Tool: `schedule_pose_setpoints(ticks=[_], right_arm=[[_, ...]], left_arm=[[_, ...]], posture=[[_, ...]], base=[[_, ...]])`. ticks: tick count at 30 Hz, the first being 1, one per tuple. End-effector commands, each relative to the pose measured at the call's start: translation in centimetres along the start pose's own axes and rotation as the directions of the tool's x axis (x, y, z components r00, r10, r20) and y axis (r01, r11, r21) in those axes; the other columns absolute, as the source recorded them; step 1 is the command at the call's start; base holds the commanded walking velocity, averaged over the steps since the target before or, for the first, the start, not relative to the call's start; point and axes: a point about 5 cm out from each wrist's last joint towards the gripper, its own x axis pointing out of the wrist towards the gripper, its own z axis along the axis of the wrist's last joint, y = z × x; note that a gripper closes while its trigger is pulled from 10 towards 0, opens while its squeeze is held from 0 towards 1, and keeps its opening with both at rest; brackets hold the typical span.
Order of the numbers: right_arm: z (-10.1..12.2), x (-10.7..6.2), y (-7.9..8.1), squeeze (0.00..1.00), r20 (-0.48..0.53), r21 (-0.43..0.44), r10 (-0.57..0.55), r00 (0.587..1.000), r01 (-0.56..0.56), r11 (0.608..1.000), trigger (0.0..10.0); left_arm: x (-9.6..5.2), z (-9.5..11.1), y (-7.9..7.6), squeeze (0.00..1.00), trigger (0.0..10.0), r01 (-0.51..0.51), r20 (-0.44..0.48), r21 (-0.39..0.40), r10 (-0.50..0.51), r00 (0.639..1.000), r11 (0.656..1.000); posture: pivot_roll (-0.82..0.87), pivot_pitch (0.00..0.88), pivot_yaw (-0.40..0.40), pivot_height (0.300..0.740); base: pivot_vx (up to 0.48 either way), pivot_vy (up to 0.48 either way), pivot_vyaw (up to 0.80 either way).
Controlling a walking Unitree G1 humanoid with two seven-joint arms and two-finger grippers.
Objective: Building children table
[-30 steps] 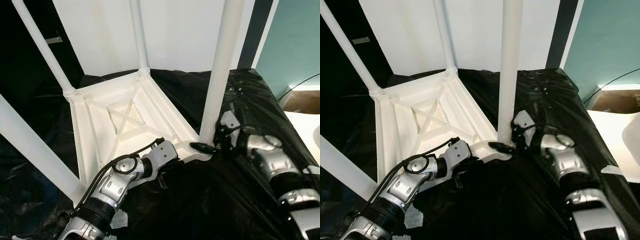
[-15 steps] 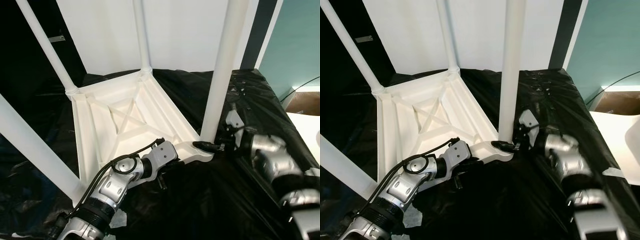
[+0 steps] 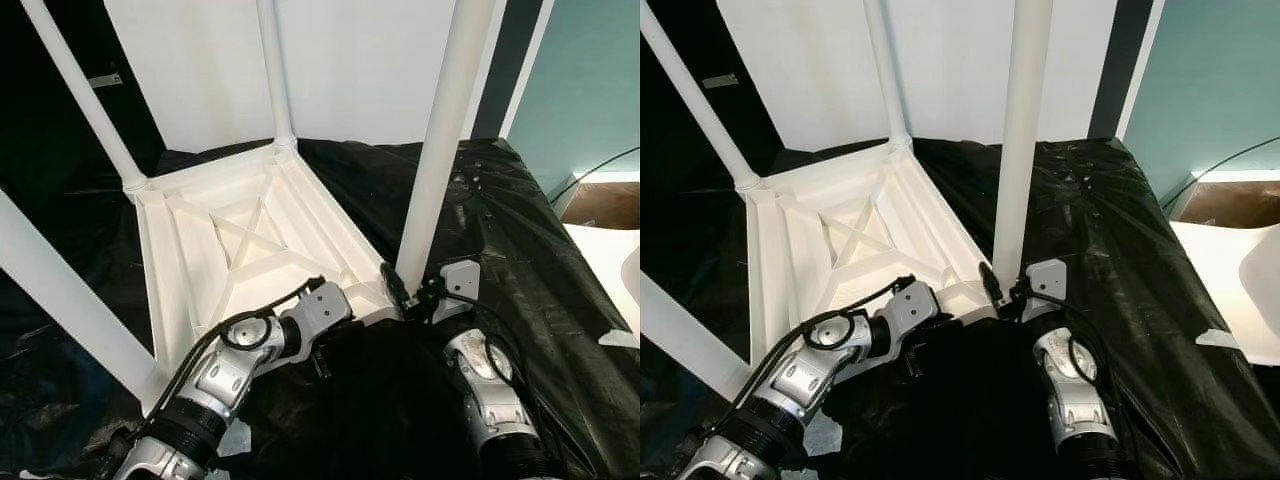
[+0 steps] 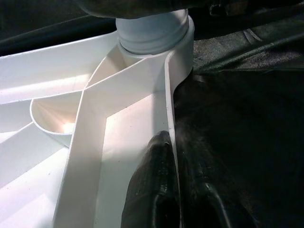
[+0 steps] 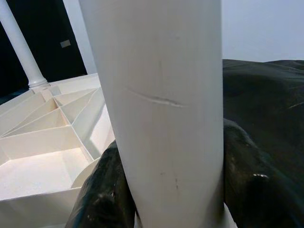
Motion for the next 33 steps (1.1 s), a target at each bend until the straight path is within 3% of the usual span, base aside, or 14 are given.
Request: schedule_pose_setpoints(ticks=[1, 2, 4, 6, 8, 9, 13, 14, 17, 23, 24, 25, 26, 33], right_arm=[[0.9, 0.3, -0.2, 0.0, 0.035, -0.006, -0.006, 0.999, 0.006, 1.0, 4.3], [0.7, 0.6, 0.3, 1.0, 0.019, 0.015, 0.052, 0.998, -0.052, 0.999, 10.0], [0.6, 0.6, 0.7, 1.0, 0.006, 0.028, 0.081, 0.997, -0.081, 0.996, 10.0], [0.7, 1.2, 1.4, 0.92, -0.01, 0.026, 0.237, 0.971, -0.237, 0.971, 10.0], [0.8, 1.5, 1.5, 0.92, -0.01, 0.015, 0.288, 0.958, -0.288, 0.958, 10.0], [1.0, 1.7, 1.3, 0.0, -0.023, 0.002, 0.353, 0.935, -0.353, 0.936, 10.0], [1.4, 2.3, -0.2, 0.0, -0.083, -0.036, 0.516, 0.853, -0.52, 0.854, 10.0], [1.4, 2.3, -0.2, 0.0, -0.083, -0.036, 0.516, 0.853, -0.52, 0.854, 10.0], [1.6, 2.5, -2.4, 0.0, -0.194, -0.066, 0.631, 0.751, -0.651, 0.756, 10.0], [1.7, 2.7, -4.2, 0.0, -0.295, -0.08, 0.662, 0.689, -0.708, 0.701, 10.0], [1.7, 2.8, -4.8, 0.0, -0.329, -0.078, 0.671, 0.665, -0.727, 0.682, 8.1], [1.9, 2.9, -5.3, 0.0, -0.35, -0.085, 0.674, 0.65, -0.739, 0.668, 3.2], [2.2, 3.1, -5.7, 0.0, -0.354, -0.088, 0.68, 0.641, -0.747, 0.659, 0.0], [3.0, 3.7, -6.5, 0.0, -0.321, -0.114, 0.683, 0.656, -0.743, 0.66, 0.0]], left_arm=[[-0.2, -5.7, -2.3, 0.0, 10.0, 0.054, -0.227, -0.141, -0.085, 0.97, 0.989], [-0.2, -5.7, -2.3, 0.0, 10.0, 0.052, -0.225, -0.141, -0.083, 0.971, 0.989], [-0.2, -5.6, -2.3, 0.0, 10.0, 0.051, -0.224, -0.14, -0.082, 0.971, 0.989], [-0.1, -5.6, -2.3, 0.0, 10.0, 0.049, -0.223, -0.142, -0.08, 0.971, 0.989], [-0.1, -5.6, -2.3, 0.0, 10.0, 0.049, -0.223, -0.143, -0.08, 0.972, 0.989], [-0.1, -5.7, -2.3, 0.0, 10.0, 0.048, -0.223, -0.144, -0.08, 0.972, 0.988], [-0.1, -5.7, -2.2, 0.0, 10.0, 0.044, -0.224, -0.144, -0.076, 0.972, 0.989], [-0.1, -5.7, -2.2, 0.0, 10.0, 0.044, -0.224, -0.144, -0.076, 0.972, 0.989], [-0.2, -5.7, -2.0, 0.0, 10.0, 0.036, -0.223, -0.144, -0.068, 0.972, 0.989], [-0.3, -5.7, -2.1, 0.0, 10.0, 0.032, -0.224, -0.147, -0.065, 0.972, 0.989], [-0.4, -5.8, -2.2, 0.0, 10.0, 0.031, -0.225, -0.149, -0.064, 0.972, 0.988], [-0.4, -5.9, -2.3, 0.0, 10.0, 0.03, -0.226, -0.151, -0.064, 0.972, 0.988], [-0.5, -5.9, -2.3, 0.0, 10.0, 0.029, -0.227, -0.152, -0.064, 0.972, 0.988], [-0.4, -5.8, -2.3, 0.0, 10.0, 0.03, -0.226, -0.152, -0.064, 0.972, 0.988]], posture=[[0.03, 0.0, 0.045, 0.74], [0.03, 0.0, 0.042, 0.74], [0.03, 0.0, 0.042, 0.74], [0.03, 0.0, 0.039, 0.74], [0.03, 0.0, 0.039, 0.74], [0.03, 0.0, 0.038, 0.74], [0.03, 0.0, 0.034, 0.74], [0.03, 0.0, 0.034, 0.74], [0.04, 0.0, 0.031, 0.74], [0.05, 0.0, 0.029, 0.74], [0.05, 0.0, 0.029, 0.74], [0.05, 0.0, 0.029, 0.74], [0.05, 0.0, 0.029, 0.74], [0.05, 0.0, 0.034, 0.74]], base=[[0.0, 0.0, 0.0], [0.0, 0.0, 0.0], [0.0, 0.0, 0.0], [0.0, 0.0, 0.0], [0.0, 0.0, 0.0], [0.0, 0.0, 0.0], [0.0, 0.0, 0.0], [0.0, 0.0, 0.0], [0.0, 0.0, 0.0], [0.0, 0.0, 0.0], [0.0, 0.0, 0.0], [0.0, 0.0, 0.0], [0.0, 0.0, 0.0], [0.0, 0.0, 0.0]])
